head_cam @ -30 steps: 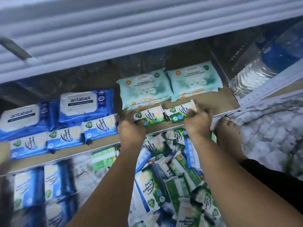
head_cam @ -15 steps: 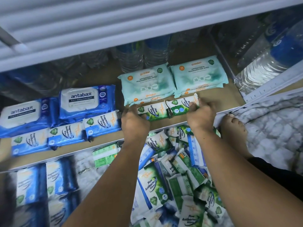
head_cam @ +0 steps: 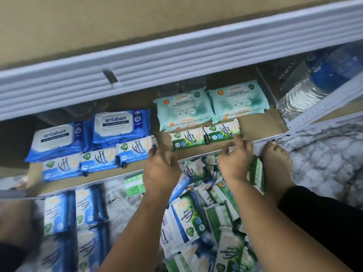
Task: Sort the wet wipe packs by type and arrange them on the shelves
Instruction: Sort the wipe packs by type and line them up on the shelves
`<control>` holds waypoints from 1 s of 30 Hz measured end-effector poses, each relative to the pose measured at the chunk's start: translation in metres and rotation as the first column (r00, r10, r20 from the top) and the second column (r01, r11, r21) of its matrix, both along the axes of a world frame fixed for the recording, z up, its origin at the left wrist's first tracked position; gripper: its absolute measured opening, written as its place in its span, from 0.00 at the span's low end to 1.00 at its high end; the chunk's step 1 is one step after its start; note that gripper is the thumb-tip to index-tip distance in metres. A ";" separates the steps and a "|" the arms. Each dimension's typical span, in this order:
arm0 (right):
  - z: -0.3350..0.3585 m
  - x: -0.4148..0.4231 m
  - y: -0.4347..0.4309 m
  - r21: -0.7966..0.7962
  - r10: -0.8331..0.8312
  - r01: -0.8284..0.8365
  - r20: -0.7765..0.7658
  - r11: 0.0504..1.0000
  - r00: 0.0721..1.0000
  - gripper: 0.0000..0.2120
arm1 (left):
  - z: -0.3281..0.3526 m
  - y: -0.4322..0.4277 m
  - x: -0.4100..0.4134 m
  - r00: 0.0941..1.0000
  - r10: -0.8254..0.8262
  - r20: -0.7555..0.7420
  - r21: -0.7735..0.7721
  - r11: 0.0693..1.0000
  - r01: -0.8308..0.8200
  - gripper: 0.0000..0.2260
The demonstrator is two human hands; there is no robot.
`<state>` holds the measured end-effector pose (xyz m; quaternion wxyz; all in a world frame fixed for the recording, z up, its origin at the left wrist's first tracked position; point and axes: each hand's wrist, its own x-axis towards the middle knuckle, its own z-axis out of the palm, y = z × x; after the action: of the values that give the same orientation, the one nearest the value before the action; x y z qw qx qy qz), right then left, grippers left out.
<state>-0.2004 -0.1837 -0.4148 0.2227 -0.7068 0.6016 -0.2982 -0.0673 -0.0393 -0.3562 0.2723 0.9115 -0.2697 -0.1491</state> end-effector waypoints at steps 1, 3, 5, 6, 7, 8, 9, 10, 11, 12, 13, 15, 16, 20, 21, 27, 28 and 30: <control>0.002 -0.002 0.012 0.043 -0.012 0.012 0.015 0.999 1.000 0.16 | -0.001 0.015 -0.007 0.998 0.029 -0.055 0.011 1.000 -0.028 0.10; 0.006 -0.010 0.034 0.177 -0.035 0.032 0.015 0.984 0.999 0.16 | -0.004 0.045 -0.022 0.979 0.092 -0.182 0.095 0.993 -0.076 0.06; 0.012 -0.023 0.057 0.274 -0.036 0.031 0.014 0.961 0.999 0.16 | -0.005 0.071 -0.039 0.945 0.134 -0.298 0.202 0.976 -0.075 0.08; 0.017 -0.030 0.067 0.316 -0.048 0.036 0.032 0.948 0.998 0.17 | -0.006 0.083 -0.048 0.917 0.158 -0.366 0.231 0.970 -0.075 0.09; 0.022 -0.039 0.078 0.359 -0.071 0.051 0.043 0.932 0.997 0.16 | -0.005 0.094 -0.056 0.885 0.187 -0.426 0.254 0.964 -0.081 0.09; 0.030 -0.048 0.088 0.388 -0.094 0.072 0.040 0.919 0.995 0.15 | -0.005 0.105 -0.064 0.849 0.214 -0.483 0.267 0.959 -0.089 0.09; 0.038 -0.057 0.098 0.401 -0.115 0.093 0.030 0.911 0.993 0.14 | -0.006 0.116 -0.072 0.812 0.233 -0.535 0.275 0.957 -0.094 0.10; 0.044 -0.068 0.107 0.412 -0.126 0.108 0.018 0.905 0.992 0.14 | -0.008 0.125 -0.079 0.781 0.243 -0.575 0.280 0.956 -0.091 0.13; 0.049 -0.078 0.116 0.430 -0.130 0.116 0.001 0.895 0.992 0.14 | -0.009 0.132 -0.086 0.748 0.256 -0.613 0.285 0.954 -0.093 0.14; 0.054 -0.088 0.124 0.453 -0.126 0.121 -0.020 0.883 0.992 0.15 | -0.019 0.139 -0.093 0.726 0.258 -0.637 0.286 0.954 -0.088 0.14; 0.059 -0.099 0.132 0.479 -0.111 0.120 -0.047 0.870 0.993 0.17 | -0.024 0.144 -0.100 0.717 0.256 -0.648 0.281 0.956 -0.087 0.13; 0.066 -0.121 0.145 0.516 0.002 0.063 -0.124 0.855 0.992 0.24 | -0.004 0.147 -0.116 0.750 0.207 -0.628 0.259 0.965 -0.049 0.12; 0.069 -0.132 0.150 0.519 0.112 0.001 -0.186 0.855 0.976 0.28 | 0.001 0.148 -0.122 0.781 0.159 -0.604 0.255 0.967 0.000 0.10; 0.075 -0.161 0.158 0.557 0.460 -0.201 -0.375 0.806 0.805 0.36 | 0.010 0.147 -0.143 0.870 0.014 -0.493 0.241 0.963 0.122 0.17; 0.071 -0.165 0.159 0.572 0.487 -0.220 -0.369 0.791 0.792 0.36 | 0.008 0.145 -0.145 0.874 0.011 -0.485 0.230 0.966 0.115 0.19; 0.046 -0.160 0.164 0.728 0.380 -0.147 -0.166 0.669 0.910 0.32 | -0.016 0.128 -0.137 0.723 0.265 -0.638 0.277 0.955 -0.105 0.26; 0.041 -0.158 0.165 0.732 0.387 -0.156 -0.158 0.663 0.909 0.33 | -0.023 0.125 -0.135 0.682 0.299 -0.667 0.273 0.950 -0.150 0.27; 0.036 -0.156 0.166 0.713 0.386 -0.168 -0.155 0.681 0.909 0.32 | -0.034 0.120 -0.134 0.616 0.341 -0.710 0.266 0.940 -0.214 0.25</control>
<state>-0.3569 -0.0179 -0.3793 0.4188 -0.6937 0.5790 0.0908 -0.2011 0.0803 -0.3907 0.3070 0.8181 0.0229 -0.4857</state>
